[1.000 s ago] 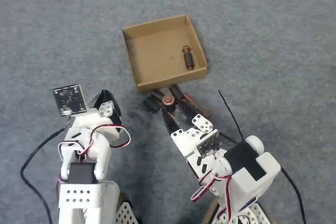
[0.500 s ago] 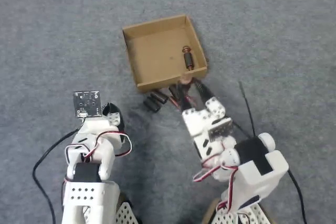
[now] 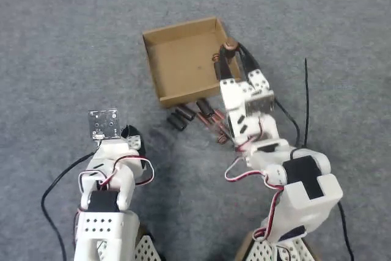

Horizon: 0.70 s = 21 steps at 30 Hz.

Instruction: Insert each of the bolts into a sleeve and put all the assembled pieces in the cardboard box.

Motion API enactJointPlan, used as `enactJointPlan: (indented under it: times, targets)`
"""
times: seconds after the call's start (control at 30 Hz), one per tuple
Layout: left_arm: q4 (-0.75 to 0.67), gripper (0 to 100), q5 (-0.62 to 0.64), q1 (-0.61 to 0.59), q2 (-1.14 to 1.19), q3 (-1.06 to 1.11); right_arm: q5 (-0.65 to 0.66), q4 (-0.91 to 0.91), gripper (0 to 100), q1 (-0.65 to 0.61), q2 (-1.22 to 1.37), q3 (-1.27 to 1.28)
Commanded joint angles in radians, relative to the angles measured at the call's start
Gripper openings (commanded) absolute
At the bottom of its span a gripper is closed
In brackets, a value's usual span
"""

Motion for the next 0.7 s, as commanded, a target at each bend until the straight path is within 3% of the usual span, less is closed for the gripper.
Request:
enactJointPlan:
  times: [0.0,0.17,0.43,0.67]
  targets:
    - [-0.026,1,-0.014,-0.005,0.012,-0.015,-0.003,0.119,0.6,0.021,-0.024,-0.146]
    - [-0.026,1,-0.014,-0.005,0.014,-0.015,-0.003,0.403,0.6,0.013,-0.024,-0.284]
    - [-0.029,1,-0.015,-0.006,0.014,-0.015,-0.011,1.046,0.6,0.012,-0.013,-0.582]
    - [-0.031,1,-0.015,-0.006,0.011,-0.015,-0.005,1.469,0.6,-0.054,-0.012,-0.801]
